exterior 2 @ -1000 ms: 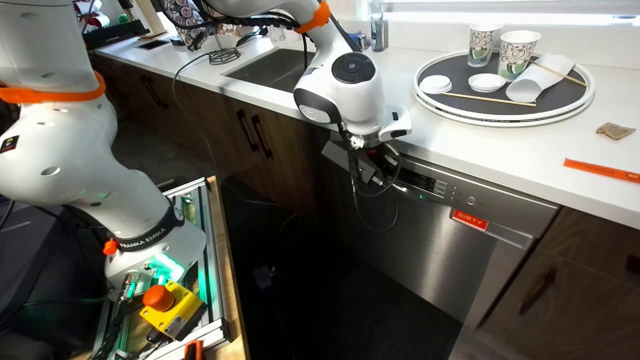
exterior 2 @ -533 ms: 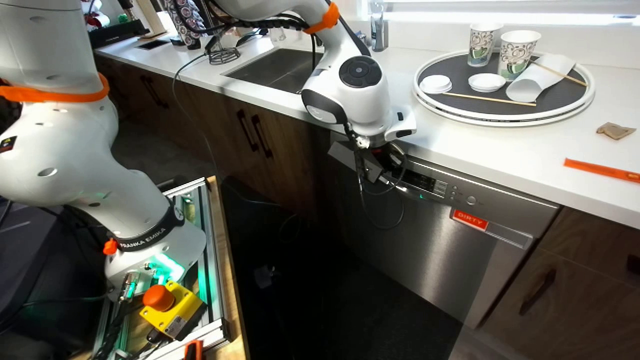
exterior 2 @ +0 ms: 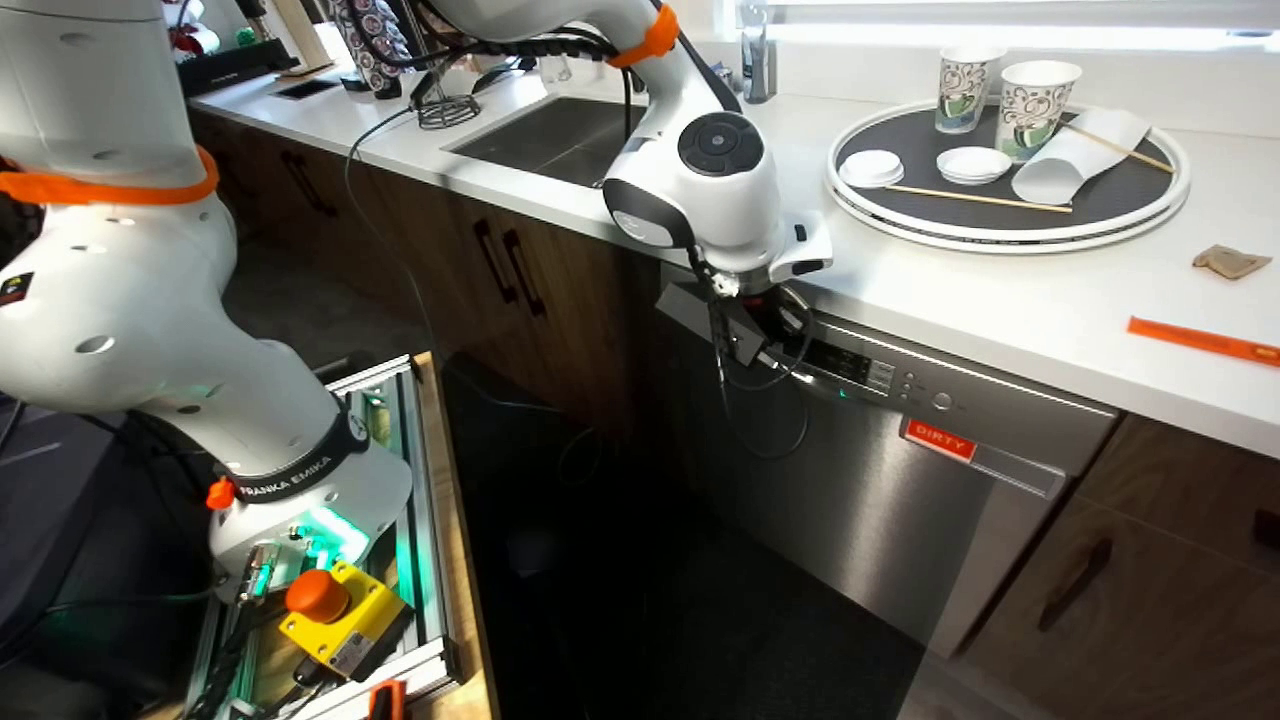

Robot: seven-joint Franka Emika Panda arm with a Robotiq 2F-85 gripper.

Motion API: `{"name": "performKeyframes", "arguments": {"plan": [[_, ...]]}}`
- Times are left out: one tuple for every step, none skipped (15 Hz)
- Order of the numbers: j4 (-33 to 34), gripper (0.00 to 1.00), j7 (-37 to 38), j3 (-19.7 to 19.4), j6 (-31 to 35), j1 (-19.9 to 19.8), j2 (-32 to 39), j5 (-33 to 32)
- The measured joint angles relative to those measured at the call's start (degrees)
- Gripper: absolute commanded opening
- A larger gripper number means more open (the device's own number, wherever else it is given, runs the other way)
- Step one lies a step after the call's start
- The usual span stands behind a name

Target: Press one of the buttons on the left side of the dishwasher

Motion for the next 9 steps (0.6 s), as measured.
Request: {"name": "performKeyframes", "arguments": {"plan": [[0.0, 0.05, 0.0, 0.0, 0.0, 0.0, 0.0, 0.0], [0.0, 0.0, 0.0, 0.0, 0.0, 0.0, 0.0, 0.0], [0.0, 0.0, 0.0, 0.0, 0.0, 0.0, 0.0, 0.0], [0.0, 0.0, 0.0, 0.0, 0.0, 0.0, -0.1, 0.0], [0.0, 0.0, 0.0, 0.0, 0.0, 0.0, -0.2, 0.0], [0.0, 0.0, 0.0, 0.0, 0.0, 0.0, -0.3, 0.0], [0.0, 0.0, 0.0, 0.0, 0.0, 0.0, -0.4, -0.1], [0.0, 0.0, 0.0, 0.0, 0.0, 0.0, -0.5, -0.2], [0.0, 0.0, 0.1, -0.1, 0.0, 0.1, -0.5, -0.4]]}}
